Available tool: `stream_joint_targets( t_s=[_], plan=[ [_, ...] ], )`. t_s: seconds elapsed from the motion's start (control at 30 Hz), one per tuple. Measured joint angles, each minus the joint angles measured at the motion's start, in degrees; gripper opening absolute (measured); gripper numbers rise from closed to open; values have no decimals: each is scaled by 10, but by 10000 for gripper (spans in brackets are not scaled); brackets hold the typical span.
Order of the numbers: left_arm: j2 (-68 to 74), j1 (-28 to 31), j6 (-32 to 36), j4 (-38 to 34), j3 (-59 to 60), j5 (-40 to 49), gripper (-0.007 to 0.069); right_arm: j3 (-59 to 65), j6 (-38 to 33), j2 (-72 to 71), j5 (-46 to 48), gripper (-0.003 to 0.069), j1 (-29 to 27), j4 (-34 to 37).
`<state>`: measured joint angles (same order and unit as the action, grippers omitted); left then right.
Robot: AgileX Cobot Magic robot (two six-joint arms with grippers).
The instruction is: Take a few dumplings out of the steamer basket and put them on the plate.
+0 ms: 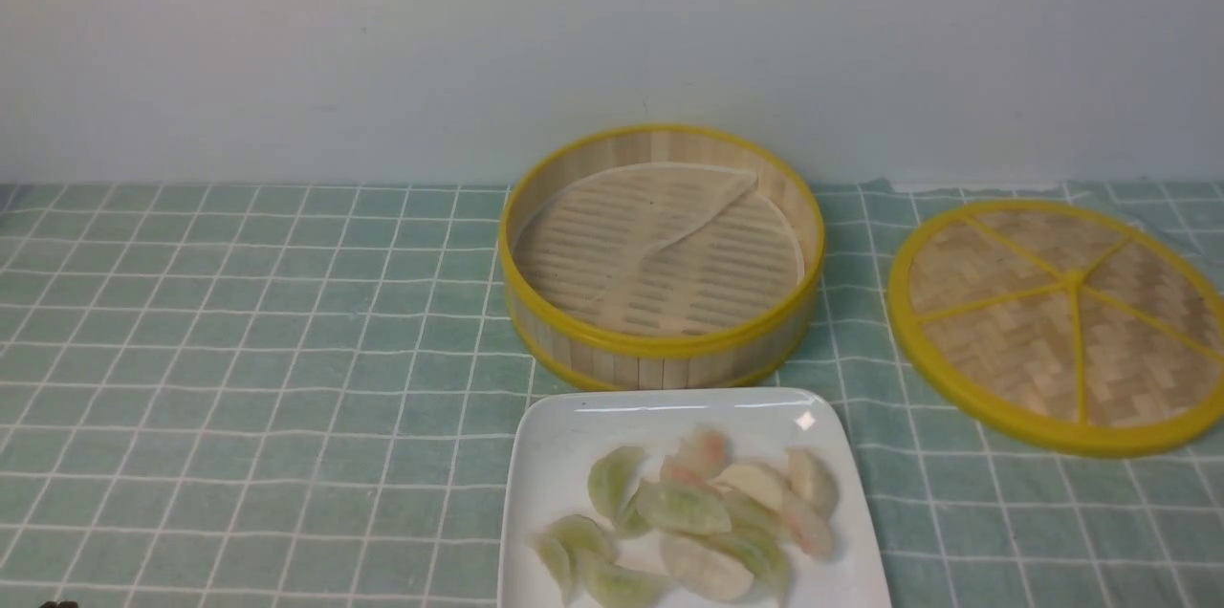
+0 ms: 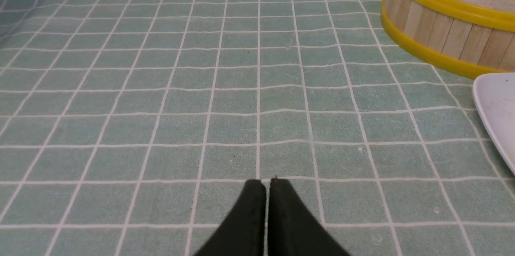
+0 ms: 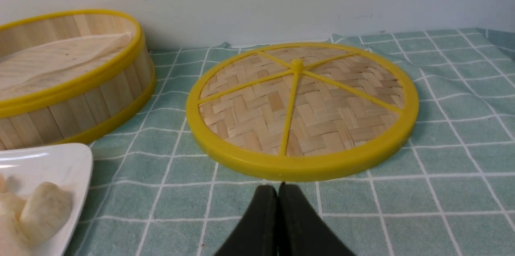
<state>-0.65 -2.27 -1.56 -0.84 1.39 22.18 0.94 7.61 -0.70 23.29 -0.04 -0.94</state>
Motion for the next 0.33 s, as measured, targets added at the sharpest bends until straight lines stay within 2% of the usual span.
stream_joint_targets(
  t_s=[0.33],
  plan=[
    [0, 0, 0, 0, 0, 0, -6, 0, -2, 0, 0, -13, 0, 0]
  ],
)
